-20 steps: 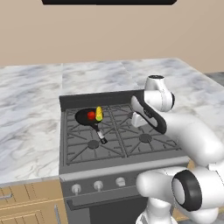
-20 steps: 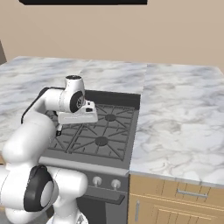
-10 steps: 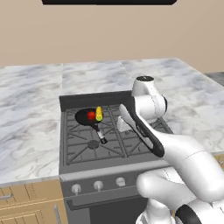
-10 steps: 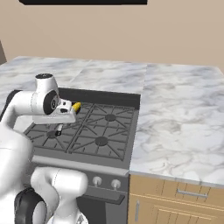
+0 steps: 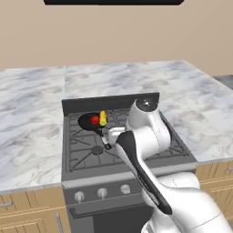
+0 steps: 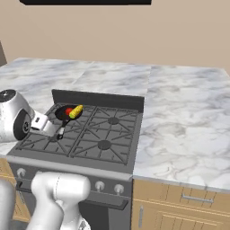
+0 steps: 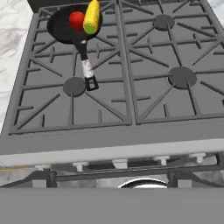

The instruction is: Put the tomato and corn in the pan. Then turn on the rear left burner and set the heat to medium.

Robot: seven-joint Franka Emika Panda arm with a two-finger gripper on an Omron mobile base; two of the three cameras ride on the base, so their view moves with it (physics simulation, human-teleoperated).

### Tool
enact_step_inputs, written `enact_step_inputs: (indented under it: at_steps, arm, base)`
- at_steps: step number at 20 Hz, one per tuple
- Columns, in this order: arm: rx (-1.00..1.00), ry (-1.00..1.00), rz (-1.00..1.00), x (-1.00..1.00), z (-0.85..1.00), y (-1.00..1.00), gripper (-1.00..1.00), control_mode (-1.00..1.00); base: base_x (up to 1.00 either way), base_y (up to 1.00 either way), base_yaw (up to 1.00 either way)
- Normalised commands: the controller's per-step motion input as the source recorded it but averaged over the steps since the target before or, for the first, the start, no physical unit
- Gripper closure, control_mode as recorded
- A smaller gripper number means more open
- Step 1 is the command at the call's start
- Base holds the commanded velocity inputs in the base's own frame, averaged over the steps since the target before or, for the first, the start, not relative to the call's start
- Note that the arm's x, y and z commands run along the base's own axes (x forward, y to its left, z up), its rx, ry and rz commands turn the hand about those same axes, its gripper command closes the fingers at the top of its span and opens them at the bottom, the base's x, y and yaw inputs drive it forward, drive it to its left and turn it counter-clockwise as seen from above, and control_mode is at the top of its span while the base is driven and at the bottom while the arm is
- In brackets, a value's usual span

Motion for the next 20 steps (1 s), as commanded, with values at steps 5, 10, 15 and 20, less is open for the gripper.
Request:
enact_step_inputs:
  at_steps: [5,10,15,20]
  arm:
    - [0.08,-0.44,-0.29,-0.03,-0.10,0.28,-1.00,-1.00]
    - [0.00,-0.51,-0.21,0.00,0.00,0.15,-1.00,-1.00]
    - [0.00,-0.47,-0.13,0.00,0.00,0.11,-1.00,-1.00]
    - [0.00,-0.41,-0.09,0.00,0.00,0.04,-1.00,-1.00]
  base:
    - [0.00,0.00,0.00]
    - [0.00,0.00,0.00]
    - [0.00,0.00,0.00]
    - [0.00,0.00,0.00]
